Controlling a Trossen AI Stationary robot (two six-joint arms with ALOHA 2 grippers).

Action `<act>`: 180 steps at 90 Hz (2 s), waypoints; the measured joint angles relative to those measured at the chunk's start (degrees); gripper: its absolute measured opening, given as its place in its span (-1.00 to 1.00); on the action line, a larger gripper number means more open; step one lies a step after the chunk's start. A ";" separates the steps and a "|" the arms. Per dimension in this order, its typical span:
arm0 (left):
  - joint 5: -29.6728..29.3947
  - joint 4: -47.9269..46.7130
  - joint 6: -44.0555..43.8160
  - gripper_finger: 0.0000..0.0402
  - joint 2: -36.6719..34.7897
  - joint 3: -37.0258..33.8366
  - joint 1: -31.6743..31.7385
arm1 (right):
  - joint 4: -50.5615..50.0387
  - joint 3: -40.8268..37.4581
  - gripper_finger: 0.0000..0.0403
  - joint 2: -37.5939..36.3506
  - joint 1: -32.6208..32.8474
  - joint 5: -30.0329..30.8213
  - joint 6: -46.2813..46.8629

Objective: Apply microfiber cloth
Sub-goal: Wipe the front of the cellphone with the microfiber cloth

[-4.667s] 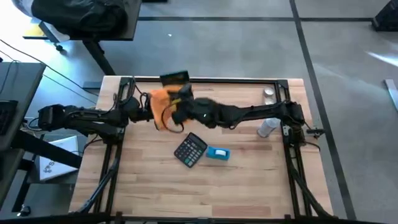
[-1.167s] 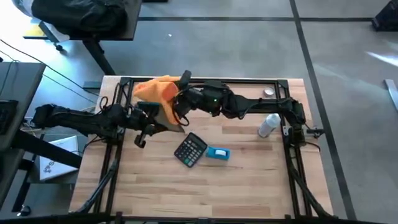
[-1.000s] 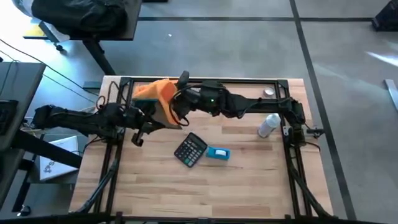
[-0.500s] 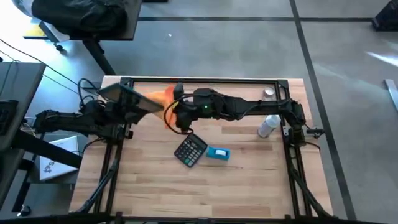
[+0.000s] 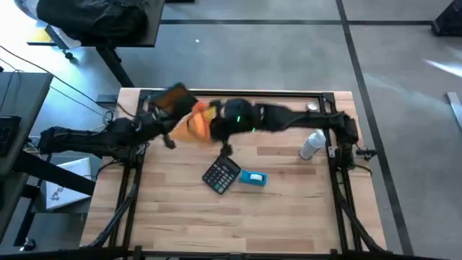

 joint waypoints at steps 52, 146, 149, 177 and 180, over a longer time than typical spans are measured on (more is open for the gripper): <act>16.38 -24.43 -25.84 -0.98 12.93 1.01 14.60 | -8.98 -28.51 -1.00 -2.40 -7.98 14.16 18.23; 50.28 -69.68 -35.00 -0.98 18.92 8.94 14.29 | 10.66 -37.59 -0.39 -2.49 -4.88 28.03 26.86; 50.68 -71.32 -35.44 -0.98 18.48 8.95 13.56 | 10.59 -37.59 -0.30 -2.49 -4.89 28.01 27.79; 52.02 -84.68 -40.12 -0.97 12.68 8.83 11.73 | 10.98 -37.56 0.29 -0.60 -4.11 27.03 27.42; 52.74 -85.22 -39.73 -0.97 12.28 8.72 11.70 | 11.04 -37.56 0.32 -0.16 -4.06 27.87 27.20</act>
